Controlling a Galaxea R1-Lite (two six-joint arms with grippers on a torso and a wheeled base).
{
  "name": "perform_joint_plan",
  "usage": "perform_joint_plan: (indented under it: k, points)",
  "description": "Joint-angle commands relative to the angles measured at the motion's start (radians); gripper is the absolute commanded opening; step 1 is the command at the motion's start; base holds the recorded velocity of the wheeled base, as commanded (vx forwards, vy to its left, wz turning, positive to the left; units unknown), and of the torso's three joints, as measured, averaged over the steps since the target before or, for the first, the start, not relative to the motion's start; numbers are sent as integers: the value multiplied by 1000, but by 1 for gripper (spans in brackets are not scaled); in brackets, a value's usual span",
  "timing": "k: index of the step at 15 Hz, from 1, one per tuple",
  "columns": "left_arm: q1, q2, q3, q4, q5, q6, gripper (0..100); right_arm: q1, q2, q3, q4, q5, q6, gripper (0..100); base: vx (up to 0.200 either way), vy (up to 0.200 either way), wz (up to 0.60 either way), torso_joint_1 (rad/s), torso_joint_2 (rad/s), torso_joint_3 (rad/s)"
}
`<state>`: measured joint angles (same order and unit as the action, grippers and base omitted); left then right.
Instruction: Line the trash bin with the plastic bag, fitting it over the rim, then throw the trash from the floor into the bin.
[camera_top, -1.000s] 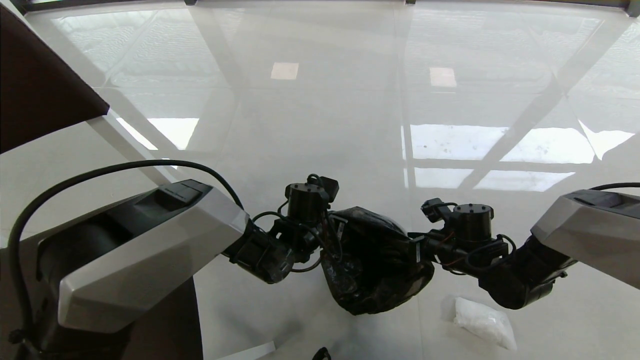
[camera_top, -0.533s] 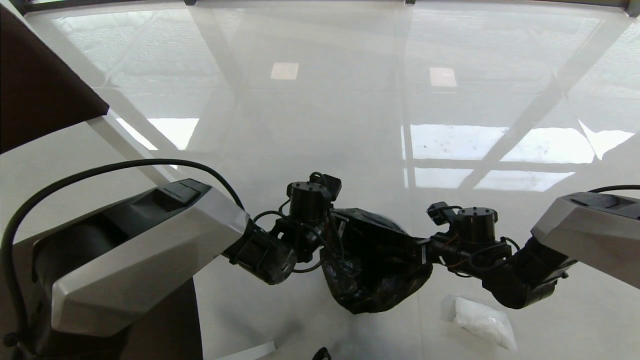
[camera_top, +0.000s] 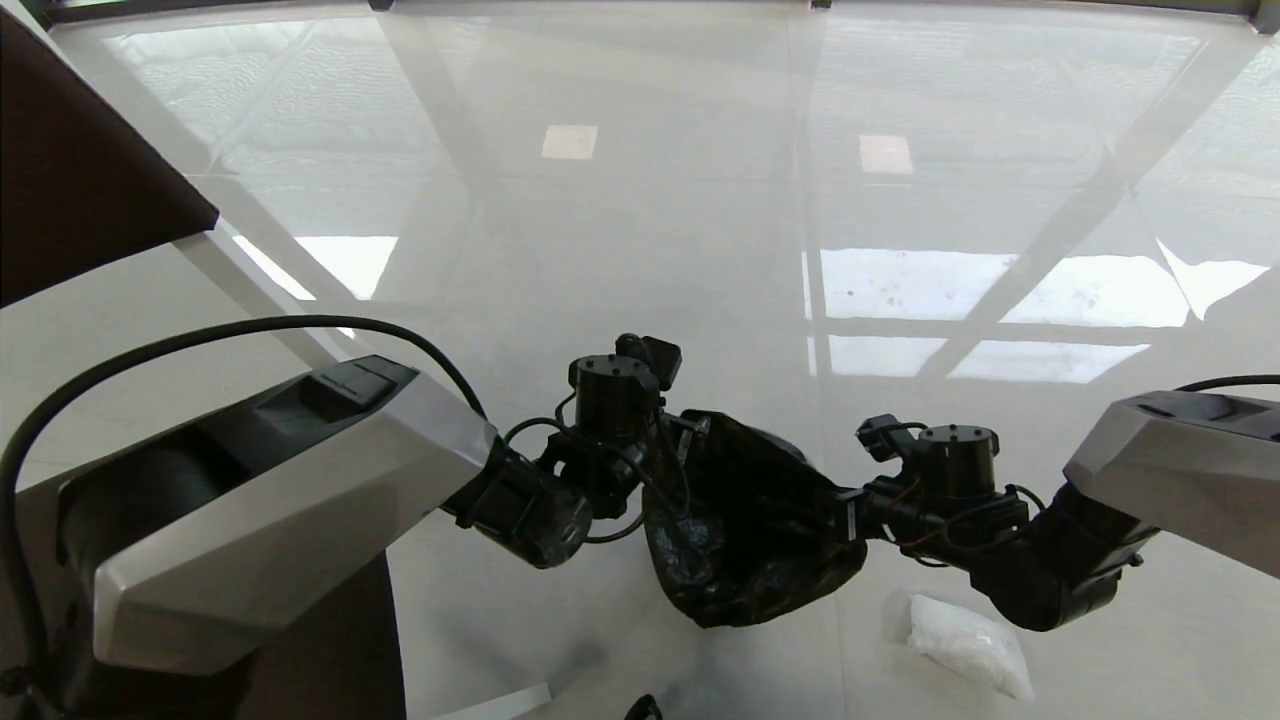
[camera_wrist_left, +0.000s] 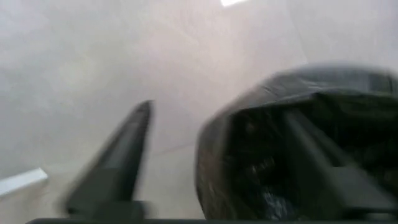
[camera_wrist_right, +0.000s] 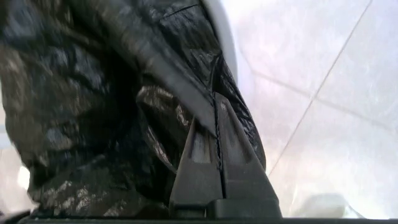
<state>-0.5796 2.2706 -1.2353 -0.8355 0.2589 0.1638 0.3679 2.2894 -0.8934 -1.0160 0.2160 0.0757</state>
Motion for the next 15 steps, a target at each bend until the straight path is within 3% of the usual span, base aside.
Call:
perform_joint_plan:
  k: [1, 8, 10, 12, 13, 15]
  points:
    - [3, -29, 11, -11, 0, 0, 100, -9, -22, 70, -32, 0, -1, 0, 0, 0, 0, 0, 0, 0]
    - [9, 3, 39, -19, -1, 2, 100, -4, -93, 378, -265, 0, -1, 0, 0, 0, 0, 0, 0, 0]
    - [9, 3, 39, -23, -1, 2, 100, -7, -76, 344, -289, 0, -1, 0, 0, 0, 0, 0, 0, 0]
    - [7, 0, 40, -25, -1, 2, 100, -7, -42, 231, -253, 0, -2, 0, 0, 0, 0, 0, 0, 0]
    - [7, -3, 42, -25, 0, 2, 100, -6, -33, 211, -236, 0, -5, 100, 0, 0, 0, 0, 0, 0]
    - [7, -6, 42, -25, 0, 2, 100, -18, 21, 165, -217, -1, -22, 100, 0, 0, 0, 0, 0, 0]
